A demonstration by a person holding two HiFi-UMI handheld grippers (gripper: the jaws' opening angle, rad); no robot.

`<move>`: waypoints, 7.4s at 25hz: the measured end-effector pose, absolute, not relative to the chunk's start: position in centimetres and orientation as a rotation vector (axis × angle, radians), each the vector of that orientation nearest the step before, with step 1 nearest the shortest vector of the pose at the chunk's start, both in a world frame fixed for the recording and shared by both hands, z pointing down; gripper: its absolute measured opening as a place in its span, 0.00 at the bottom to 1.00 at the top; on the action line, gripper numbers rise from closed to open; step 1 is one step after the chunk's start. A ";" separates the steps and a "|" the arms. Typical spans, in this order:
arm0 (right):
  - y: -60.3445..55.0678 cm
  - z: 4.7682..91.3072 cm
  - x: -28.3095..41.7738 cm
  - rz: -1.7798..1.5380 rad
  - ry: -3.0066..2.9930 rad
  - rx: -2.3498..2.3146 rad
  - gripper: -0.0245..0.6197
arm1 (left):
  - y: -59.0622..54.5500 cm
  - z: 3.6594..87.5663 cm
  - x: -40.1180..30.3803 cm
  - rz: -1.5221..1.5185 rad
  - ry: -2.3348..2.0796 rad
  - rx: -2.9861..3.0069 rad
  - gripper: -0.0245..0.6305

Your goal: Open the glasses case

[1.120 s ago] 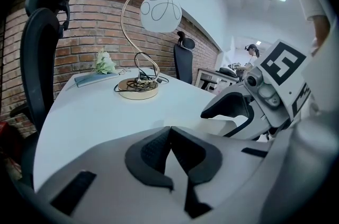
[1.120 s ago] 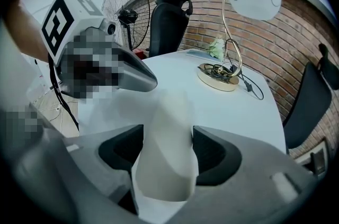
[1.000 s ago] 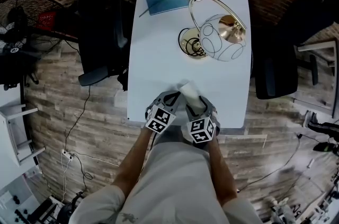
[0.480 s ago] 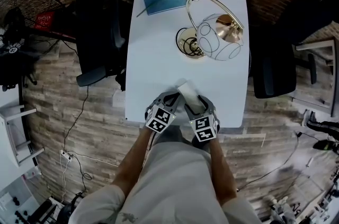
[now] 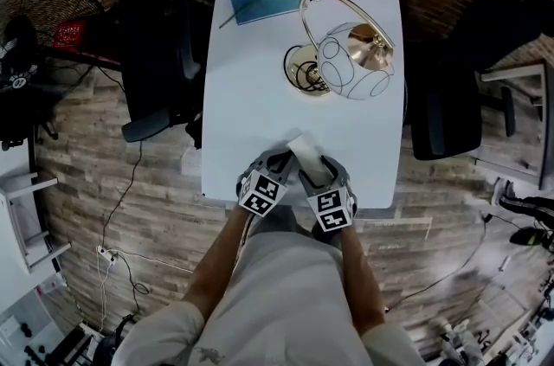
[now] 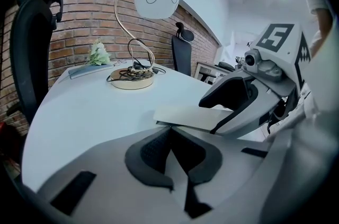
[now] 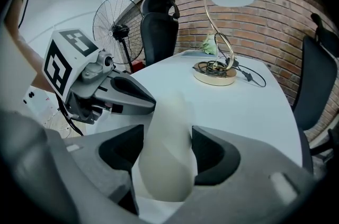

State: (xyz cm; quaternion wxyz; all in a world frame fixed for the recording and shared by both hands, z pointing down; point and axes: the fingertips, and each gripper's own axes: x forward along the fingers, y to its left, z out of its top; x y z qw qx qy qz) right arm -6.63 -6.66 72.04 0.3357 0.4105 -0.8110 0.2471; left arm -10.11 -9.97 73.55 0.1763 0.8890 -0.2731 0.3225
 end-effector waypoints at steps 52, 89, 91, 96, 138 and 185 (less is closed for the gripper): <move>-6.9 69.4 -5.6 0.686 -2.192 1.106 0.27 | -10.1 73.8 -10.1 0.905 -0.803 2.492 0.05; -8.2 68.9 -2.7 0.672 -2.190 1.220 0.09 | -10.0 73.9 -10.3 0.935 -0.824 2.478 0.05; -8.4 68.8 -2.4 0.670 -2.185 1.225 0.09 | -10.0 73.9 -10.2 0.922 -0.826 2.480 0.05; -8.5 68.8 -2.2 0.673 -2.181 1.231 0.09 | -10.0 73.8 -10.1 0.911 -0.824 2.478 0.05; -10.2 69.6 0.4 0.678 -2.132 1.292 0.08 | -10.2 73.7 -10.1 0.922 -0.835 2.471 0.05; -11.0 64.9 0.4 0.494 -2.129 1.384 0.10 | -12.5 68.2 -9.6 0.772 -0.894 2.577 0.05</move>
